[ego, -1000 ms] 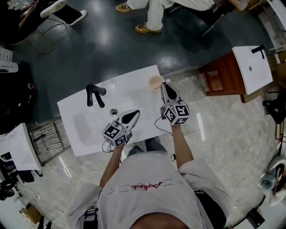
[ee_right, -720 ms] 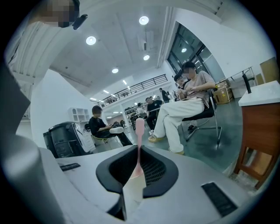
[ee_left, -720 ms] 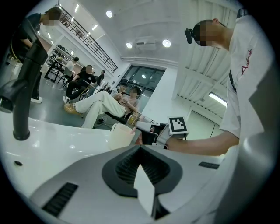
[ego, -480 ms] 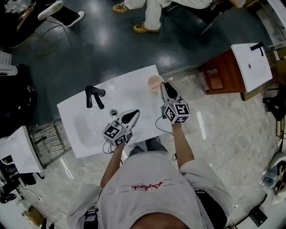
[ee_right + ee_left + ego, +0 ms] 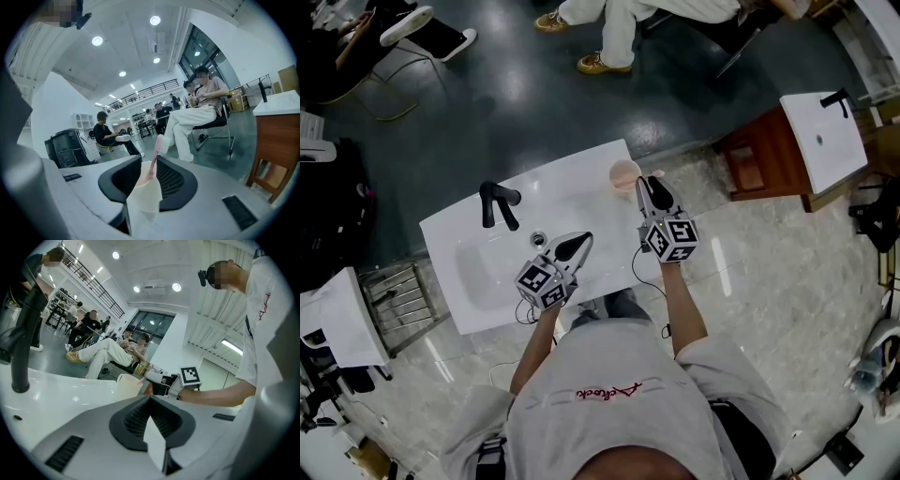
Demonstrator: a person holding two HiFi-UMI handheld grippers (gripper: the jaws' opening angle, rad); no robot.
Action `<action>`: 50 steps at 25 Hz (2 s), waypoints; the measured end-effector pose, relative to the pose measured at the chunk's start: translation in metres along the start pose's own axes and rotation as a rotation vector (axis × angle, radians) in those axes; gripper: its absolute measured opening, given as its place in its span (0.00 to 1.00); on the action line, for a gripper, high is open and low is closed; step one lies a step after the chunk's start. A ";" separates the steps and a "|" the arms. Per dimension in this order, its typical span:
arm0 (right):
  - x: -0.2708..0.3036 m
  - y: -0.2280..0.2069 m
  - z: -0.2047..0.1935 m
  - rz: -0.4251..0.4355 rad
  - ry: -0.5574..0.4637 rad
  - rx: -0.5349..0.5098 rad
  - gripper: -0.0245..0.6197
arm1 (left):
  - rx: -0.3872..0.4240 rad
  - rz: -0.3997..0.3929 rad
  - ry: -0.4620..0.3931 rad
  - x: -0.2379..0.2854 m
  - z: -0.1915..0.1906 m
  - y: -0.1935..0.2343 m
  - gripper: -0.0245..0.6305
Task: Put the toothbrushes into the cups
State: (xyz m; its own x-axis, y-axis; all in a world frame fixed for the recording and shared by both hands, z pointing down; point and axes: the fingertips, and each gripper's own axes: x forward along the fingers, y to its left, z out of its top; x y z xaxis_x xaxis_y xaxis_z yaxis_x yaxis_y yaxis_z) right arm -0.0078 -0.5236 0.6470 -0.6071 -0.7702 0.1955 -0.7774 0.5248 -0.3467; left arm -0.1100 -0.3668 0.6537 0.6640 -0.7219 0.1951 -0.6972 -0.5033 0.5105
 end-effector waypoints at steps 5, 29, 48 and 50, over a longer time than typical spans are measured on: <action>-0.007 0.002 -0.002 -0.010 0.004 0.001 0.20 | 0.011 -0.010 -0.008 -0.002 0.002 -0.003 0.06; -0.074 0.047 0.028 -0.001 -0.114 -0.022 0.06 | 0.124 -0.071 -0.073 -0.030 0.023 -0.050 0.06; -0.179 0.169 0.033 0.051 -0.188 -0.241 0.06 | 0.248 -0.220 -0.148 -0.079 0.037 -0.126 0.06; -0.194 0.180 0.027 0.046 -0.190 -0.243 0.06 | 0.254 -0.233 -0.152 -0.087 0.034 -0.134 0.06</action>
State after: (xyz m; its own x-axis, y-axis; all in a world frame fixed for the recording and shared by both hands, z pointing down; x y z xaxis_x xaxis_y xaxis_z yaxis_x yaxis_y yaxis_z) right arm -0.0257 -0.2900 0.5217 -0.6189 -0.7854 0.0013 -0.7801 0.6146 -0.1170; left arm -0.0842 -0.2527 0.5399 0.7784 -0.6266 -0.0380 -0.5894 -0.7504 0.2993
